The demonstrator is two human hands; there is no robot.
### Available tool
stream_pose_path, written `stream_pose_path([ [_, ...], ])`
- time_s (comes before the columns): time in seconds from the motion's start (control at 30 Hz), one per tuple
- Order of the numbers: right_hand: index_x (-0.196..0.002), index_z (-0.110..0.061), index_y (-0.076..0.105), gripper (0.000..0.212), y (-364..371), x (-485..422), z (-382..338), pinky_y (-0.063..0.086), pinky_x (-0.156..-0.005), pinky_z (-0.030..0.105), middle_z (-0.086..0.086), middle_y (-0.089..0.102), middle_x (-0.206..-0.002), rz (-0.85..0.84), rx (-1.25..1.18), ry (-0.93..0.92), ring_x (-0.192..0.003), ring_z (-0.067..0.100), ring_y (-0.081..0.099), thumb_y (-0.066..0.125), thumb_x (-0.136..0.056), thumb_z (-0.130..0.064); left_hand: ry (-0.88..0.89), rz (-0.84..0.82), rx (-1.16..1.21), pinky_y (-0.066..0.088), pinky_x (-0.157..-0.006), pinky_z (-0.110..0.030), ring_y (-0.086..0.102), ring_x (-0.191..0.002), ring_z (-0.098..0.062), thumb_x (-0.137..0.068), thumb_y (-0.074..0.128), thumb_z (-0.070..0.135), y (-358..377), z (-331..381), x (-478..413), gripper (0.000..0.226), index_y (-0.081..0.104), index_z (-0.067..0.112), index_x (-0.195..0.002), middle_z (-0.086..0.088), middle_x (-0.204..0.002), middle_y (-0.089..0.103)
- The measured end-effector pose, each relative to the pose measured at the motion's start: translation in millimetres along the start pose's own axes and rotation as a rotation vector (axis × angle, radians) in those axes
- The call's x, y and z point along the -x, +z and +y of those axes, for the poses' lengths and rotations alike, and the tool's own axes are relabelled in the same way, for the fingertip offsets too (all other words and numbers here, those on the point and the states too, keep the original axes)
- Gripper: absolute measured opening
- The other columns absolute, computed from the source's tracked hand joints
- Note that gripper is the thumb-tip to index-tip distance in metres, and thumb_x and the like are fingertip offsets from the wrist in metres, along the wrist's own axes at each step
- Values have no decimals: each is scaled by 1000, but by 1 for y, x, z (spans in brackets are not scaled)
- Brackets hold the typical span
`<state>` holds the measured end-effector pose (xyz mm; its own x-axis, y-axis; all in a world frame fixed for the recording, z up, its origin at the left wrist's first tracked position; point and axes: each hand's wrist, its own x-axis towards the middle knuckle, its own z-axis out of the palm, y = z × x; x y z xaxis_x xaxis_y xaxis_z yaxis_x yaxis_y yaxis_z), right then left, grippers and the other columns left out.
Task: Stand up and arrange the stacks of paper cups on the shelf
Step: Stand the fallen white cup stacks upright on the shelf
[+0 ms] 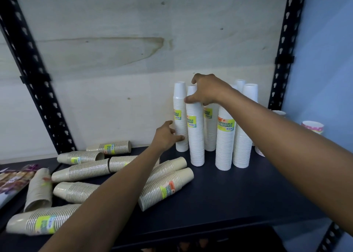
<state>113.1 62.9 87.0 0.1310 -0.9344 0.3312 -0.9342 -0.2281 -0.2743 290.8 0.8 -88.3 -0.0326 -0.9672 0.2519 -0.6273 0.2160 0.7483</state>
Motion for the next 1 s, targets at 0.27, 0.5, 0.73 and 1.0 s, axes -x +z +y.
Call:
stream_pose_path([
  [0.27,-137,-13,46,75,-7,5,-3,50,-86,39,13,50,-131,116,-14,-72,-113,29,56,76,-79,-51,-41,-56,-182,47,-97,-30,62,-117,-21,-82,81,44,-38,4,28,82,45,14,-149,-6,-129,67],
  [0.5,-128,-16,56,50,-16,28,-12,48,-92,41,8,44,-135,272,-55,-168,-128,25,44,67,-89,-46,-8,-190,-310,52,-94,-31,65,-106,-14,-80,82,45,-63,9,66,60,62,20,-131,2,-116,70],
  [0.73,-115,-23,61,34,5,74,-19,49,-91,39,-1,46,-122,325,-152,-291,-125,17,43,64,-90,-46,43,-234,-442,50,-92,-26,64,-105,-12,-82,81,40,-75,14,99,49,68,19,-124,1,-115,71],
  [1.0,-116,-29,64,39,77,116,4,52,-93,36,-8,61,-107,-111,-271,-359,-101,11,61,71,-85,-51,64,-263,-525,44,-85,-19,61,-96,-6,-84,80,36,-84,10,124,45,69,18,-124,3,-118,70],
])
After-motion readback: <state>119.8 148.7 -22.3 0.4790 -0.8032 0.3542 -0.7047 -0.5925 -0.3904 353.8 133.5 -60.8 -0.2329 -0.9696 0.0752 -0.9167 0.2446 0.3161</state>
